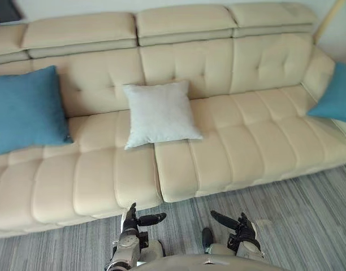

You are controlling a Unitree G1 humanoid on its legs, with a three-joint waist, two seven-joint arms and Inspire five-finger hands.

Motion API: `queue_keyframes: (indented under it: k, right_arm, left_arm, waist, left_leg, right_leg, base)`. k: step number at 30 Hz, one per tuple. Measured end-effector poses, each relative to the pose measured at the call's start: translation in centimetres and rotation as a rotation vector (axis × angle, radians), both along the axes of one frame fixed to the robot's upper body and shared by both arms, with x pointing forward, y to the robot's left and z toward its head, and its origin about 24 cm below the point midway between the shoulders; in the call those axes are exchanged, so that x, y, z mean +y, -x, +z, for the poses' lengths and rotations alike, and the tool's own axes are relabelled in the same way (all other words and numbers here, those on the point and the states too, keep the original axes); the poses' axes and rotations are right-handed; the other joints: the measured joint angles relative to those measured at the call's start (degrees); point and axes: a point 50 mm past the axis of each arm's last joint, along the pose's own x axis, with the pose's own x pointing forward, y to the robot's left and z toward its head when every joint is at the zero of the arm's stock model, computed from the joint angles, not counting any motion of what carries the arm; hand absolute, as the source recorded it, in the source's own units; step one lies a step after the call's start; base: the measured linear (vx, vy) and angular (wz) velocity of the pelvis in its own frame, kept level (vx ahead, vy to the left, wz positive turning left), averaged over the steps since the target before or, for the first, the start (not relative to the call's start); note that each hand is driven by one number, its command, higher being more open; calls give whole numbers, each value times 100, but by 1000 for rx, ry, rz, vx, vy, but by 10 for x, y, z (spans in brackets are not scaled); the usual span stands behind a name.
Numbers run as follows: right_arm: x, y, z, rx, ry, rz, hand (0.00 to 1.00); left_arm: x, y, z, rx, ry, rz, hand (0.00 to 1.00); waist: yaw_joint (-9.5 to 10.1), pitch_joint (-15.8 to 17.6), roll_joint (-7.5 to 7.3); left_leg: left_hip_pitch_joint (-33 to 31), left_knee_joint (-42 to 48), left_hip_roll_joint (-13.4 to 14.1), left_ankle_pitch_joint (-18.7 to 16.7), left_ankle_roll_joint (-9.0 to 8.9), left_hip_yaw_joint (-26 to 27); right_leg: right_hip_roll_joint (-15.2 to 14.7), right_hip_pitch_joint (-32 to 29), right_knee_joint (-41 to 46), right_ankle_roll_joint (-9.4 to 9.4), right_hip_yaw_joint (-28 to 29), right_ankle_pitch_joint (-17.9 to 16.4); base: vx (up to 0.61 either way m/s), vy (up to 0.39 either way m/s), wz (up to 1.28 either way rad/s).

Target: Pick up cushions and gather them together orderly.

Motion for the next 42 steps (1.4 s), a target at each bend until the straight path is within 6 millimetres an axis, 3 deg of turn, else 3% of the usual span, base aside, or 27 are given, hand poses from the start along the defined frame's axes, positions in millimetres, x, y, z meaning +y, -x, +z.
queue_keyframes:
  k: [7, 9, 10, 11, 13, 14, 15, 16, 18, 19, 20, 21, 22, 23, 24, 26, 30, 32, 34, 35, 36, 38, 40, 41, 42]
  right_arm:
    - [-9, 4, -6, 49, -12, -69, 100]
    - [-8, -5, -6, 44, -12, -50, 100]
    - [-6, -12, -4, 31, -15, -37, 100]
    - [-4, -21, -2, 16, -19, -31, 100]
    - [-9, -23, -1, 23, -6, -36, 100]
    - [-14, -22, -1, 28, 11, -38, 100]
    - [-15, -20, -2, 34, 16, -39, 100]
    - [-19, -14, -3, 47, 28, -38, 100]
    - [-21, -10, -5, 73, 35, -31, 100]
    - [-19, -10, -6, 76, 34, -26, 100]
    - [-23, -9, -6, 77, 44, -30, 100]
    - [-30, -6, -6, 87, 63, -36, 100]
    - [-34, 0, -7, 108, 74, -40, 100]
    - [-35, 0, -7, 105, 77, -40, 100]
    - [-38, 0, -6, 102, 89, -40, 100]
    - [-43, 2, -6, 120, 112, -27, 100]
    - [-38, 10, -11, 154, 98, -32, 100]
    - [-37, 8, -10, 149, 96, -32, 100]
    - [-36, 6, -9, 139, 94, -32, 100]
    - [-36, 4, -9, 131, 97, -32, 100]
    - [-36, 3, -8, 127, 99, -33, 100]
    - [-36, -4, -5, 107, 104, -29, 100]
    - [-33, -6, -5, 98, 99, -25, 100]
    - [-31, -6, -5, 98, 98, -23, 100]
    - [-31, 1, -7, 114, 95, -29, 100]
  left_arm:
    - [-7, -5, -3, 25, 5, -63, 100]
    - [-5, -6, -3, 25, -1, -60, 100]
    - [-1, -6, -3, 27, -14, -56, 100]
    - [5, -6, -3, 32, -28, -52, 100]
    - [8, -8, -2, 32, -42, -56, 100]
    - [10, -4, -3, 42, -50, -52, 100]
    - [16, 0, -3, 53, -65, -48, 100]
    - [20, 0, -3, 54, -79, -47, 100]
    - [27, 0, -2, 55, -99, -42, 100]
    - [30, 2, -2, 60, -106, -42, 100]
    - [26, 2, -3, 62, -95, -46, 100]
    - [23, 3, -3, 56, -86, -49, 100]
    - [18, 5, -6, 66, -64, -46, 100]
    - [17, 5, -5, 61, -47, -26, 100]
    - [17, 0, -2, 31, -40, -14, 100]
    - [16, -3, -1, 13, -34, -7, 100]
    - [18, -9, 4, -19, -43, -7, 100]
    - [17, -12, 6, -33, -41, -3, 100]
    - [21, -14, 9, -49, -49, 6, 100]
    - [22, -14, 9, -52, -52, 7, 100]
    - [23, -14, 9, -53, -52, 9, 100]
    - [26, -14, 10, -57, -45, 40, 100]
    - [28, -15, 10, -61, -47, 46, 100]
    - [31, -16, 11, -63, -55, 45, 100]
    - [33, -13, 10, -51, -67, 27, 100]
  waist:
    - [-97, -101, -75]
    - [-96, -90, -67]
    - [-88, -78, -69]
    - [-72, 18, -30]
    - [-70, 150, 4]
    - [-71, 196, 94]
    - [-77, 212, 85]
    - [-119, 247, 122]
    - [-70, 293, 61]
    - [-18, 312, 49]
    - [3, 340, 161]
    - [-77, 434, 108]
    - [-84, 507, 221]
    - [-80, 515, 207]
    - [-56, 524, 155]
    - [27, 581, 173]
    - [129, 647, 178]
    - [202, 671, 174]
    - [342, 691, 119]
    - [404, 691, 116]
    - [425, 691, 112]
    - [447, 693, 70]
    - [448, 719, -2]
    - [445, 736, -48]
    - [432, 710, -55]
  left_leg:
    - [135, -130, 21, 1, 8, 83]
    - [138, -251, 108, -5, 23, 182]
    - [137, -356, 199, 0, 40, 334]
    - [251, -524, 374, -12, 57, 752]
    - [469, -523, 487, -5, 31, 1284]
    - [613, -520, 550, -11, 21, 1501]
    - [706, -522, 527, -45, -30, 1563]
    - [757, -543, 547, -60, -47, 1517]
    - [854, -515, 643, -86, -48, 1399]
    - [873, -409, 704, -78, 45, 1372]
    - [838, -242, 942, -120, 118, 1282]
    - [746, 516, 1013, -379, 39, 1139]
    - [354, 1776, 1378, -516, 231, 775]
    - [170, 2132, 1380, -539, 279, 594]
    - [-299, 2753, 1088, -601, 184, 58]
    - [-557, 2815, 745, -678, 50, -349]
    - [-1006, 1560, 122, -644, -2, -620]
    - [-1219, 423, -201, -287, -15, -827]
    - [-1285, -408, -401, 491, -31, -947]
    - [-1288, -519, -434, 819, -5, -963]
    - [-1293, -479, -438, 917, 22, -975]
    - [-1512, 273, -493, 825, 201, -930]
    - [-1697, 633, -595, 697, 376, -799]
    - [-1732, 541, -749, 725, 471, -708]
    - [-1659, -14, -841, 1110, 818, -655]
  right_leg:
    - [244, -173, -495, -144, 847, 473]
    - [441, -381, -764, -404, 550, 1018]
    - [596, -419, -1149, -765, 89, 1472]
    - [636, -441, -1065, -1366, -1035, 1086]
    - [369, -405, -463, -1373, -2748, 266]
    - [156, -295, -243, -1349, -3480, 137]
    - [148, -275, -204, -1069, -3559, 89]
    - [277, -286, -238, -1031, -3360, 100]
    - [561, -294, -384, -1015, -2911, 38]
    - [631, -283, -349, -808, -2860, -179]
    - [675, -328, 18, -1003, -2957, -376]
    - [373, -296, 856, -1047, -2834, -909]
    - [651, -85, 833, -1093, -2748, -964]
    - [686, -46, 803, -1128, -2698, -989]
    - [740, 47, 695, -1105, -2533, -950]
    - [878, 257, 451, -1102, -2311, -886]
    - [1037, 697, -74, -1063, -2005, -795]
    - [1106, 841, -288, -1064, -1760, -796]
    - [1180, 1070, -584, -1062, -1422, -795]
    - [1230, 1176, -690, -1066, -1237, -796]
    - [1241, 1211, -729, -1079, -1171, -804]
    - [1240, 1371, -734, -1178, -745, -883]
    - [1173, 1461, -631, -1054, -569, -986]
    - [1070, 1497, -359, -893, -525, -1183]
    - [1037, 1430, 418, -539, -521, -1549]
  base:
    - [75, 23, -76]
    - [-56, -59, -149]
    - [-97, -180, -195]
    - [-74, -188, -189]
    - [26, -150, -157]
    - [99, -78, -151]
    - [81, -79, -130]
    - [71, -167, -107]
    - [25, -224, -112]
    - [47, -216, -102]
    - [107, -244, -64]
    - [144, -230, -43]
    - [118, -167, -23]
    - [97, -243, -39]
    - [78, -212, -54]
    - [90, -164, -66]
    - [111, -86, -45]
    - [216, -56, -49]
    - [304, -43, -75]
    - [323, -31, -69]
    - [452, -26, -66]
    - [496, 0, -66]
    - [410, 54, -41]
    - [521, 84, -29]
    - [519, 81, -24]
